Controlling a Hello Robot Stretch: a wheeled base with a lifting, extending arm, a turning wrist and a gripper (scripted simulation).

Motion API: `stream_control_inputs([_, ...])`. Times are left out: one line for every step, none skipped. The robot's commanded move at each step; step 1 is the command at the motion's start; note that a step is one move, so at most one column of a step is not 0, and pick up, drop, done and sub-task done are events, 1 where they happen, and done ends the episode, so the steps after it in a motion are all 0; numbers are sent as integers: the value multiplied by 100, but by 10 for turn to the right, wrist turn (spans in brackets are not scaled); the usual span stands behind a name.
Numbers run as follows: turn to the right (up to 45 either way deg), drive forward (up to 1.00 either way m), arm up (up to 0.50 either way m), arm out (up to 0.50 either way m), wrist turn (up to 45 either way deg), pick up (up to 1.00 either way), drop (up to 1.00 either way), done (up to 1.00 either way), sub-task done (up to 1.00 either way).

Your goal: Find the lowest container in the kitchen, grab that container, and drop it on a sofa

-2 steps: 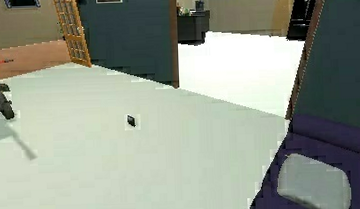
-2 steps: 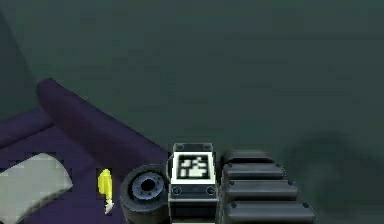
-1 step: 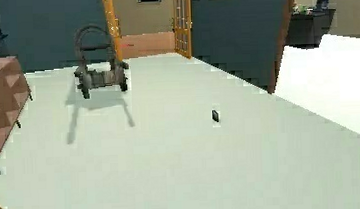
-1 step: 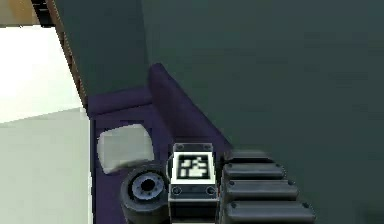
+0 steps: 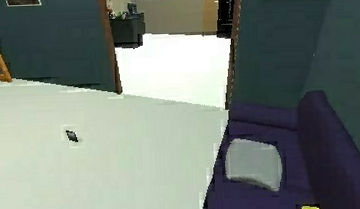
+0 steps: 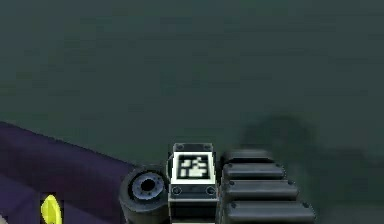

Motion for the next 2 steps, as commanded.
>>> stream_control_inputs([450, 0, 0, 0, 0, 0, 0, 0, 0])
stream_control_inputs([450, 0, 0, 0, 0, 0, 0, 0, 0])
